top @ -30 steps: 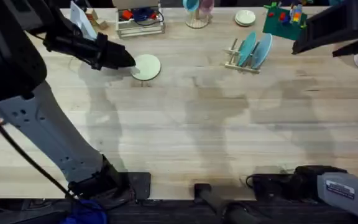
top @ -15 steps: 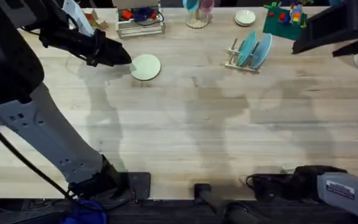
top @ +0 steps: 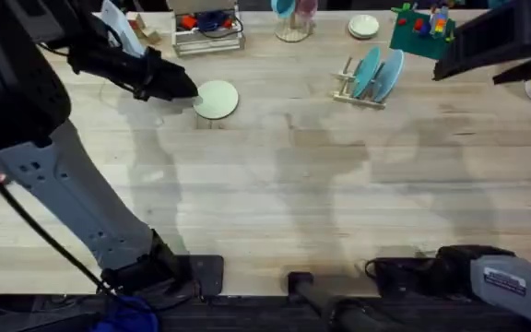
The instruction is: Pick up the plates from the table one by one and place each into a slot on the dish rack.
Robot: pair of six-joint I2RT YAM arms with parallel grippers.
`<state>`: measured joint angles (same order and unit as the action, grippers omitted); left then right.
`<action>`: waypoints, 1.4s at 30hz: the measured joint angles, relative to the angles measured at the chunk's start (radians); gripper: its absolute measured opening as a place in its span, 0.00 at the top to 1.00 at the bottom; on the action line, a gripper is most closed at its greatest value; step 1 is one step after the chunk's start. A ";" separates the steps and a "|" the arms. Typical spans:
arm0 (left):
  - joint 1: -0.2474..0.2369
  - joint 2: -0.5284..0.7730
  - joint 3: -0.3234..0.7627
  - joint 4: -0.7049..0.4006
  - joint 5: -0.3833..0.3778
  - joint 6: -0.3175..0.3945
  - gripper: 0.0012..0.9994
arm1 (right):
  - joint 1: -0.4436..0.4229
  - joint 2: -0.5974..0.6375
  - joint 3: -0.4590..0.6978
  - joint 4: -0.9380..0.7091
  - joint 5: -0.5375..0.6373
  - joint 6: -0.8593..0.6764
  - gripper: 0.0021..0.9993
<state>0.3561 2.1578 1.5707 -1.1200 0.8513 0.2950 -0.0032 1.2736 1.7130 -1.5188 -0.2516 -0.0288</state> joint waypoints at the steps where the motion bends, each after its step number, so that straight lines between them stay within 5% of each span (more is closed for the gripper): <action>1: -0.002 0.014 0.000 0.007 0.000 -0.002 0.96 | 0.000 0.000 0.000 0.000 0.000 0.000 0.00; 15: -0.002 0.093 0.000 0.039 0.023 -0.082 0.96 | 0.000 0.000 0.000 0.000 0.000 0.000 0.00; 33: -0.003 0.093 0.000 0.043 0.021 -0.094 0.96 | 0.008 0.013 0.001 0.125 -0.090 0.132 0.01; 37: -0.004 0.093 0.000 0.044 0.021 -0.094 0.96 | 0.068 0.075 0.001 0.155 -0.111 0.183 0.00; 42: -0.004 0.093 0.000 0.044 0.020 -0.094 0.96 | 0.245 0.238 0.001 0.320 -0.123 0.315 0.01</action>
<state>0.3523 2.2509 1.5707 -1.0763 0.8715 0.2012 0.2417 1.5120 1.7142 -1.1993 -0.3742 0.2859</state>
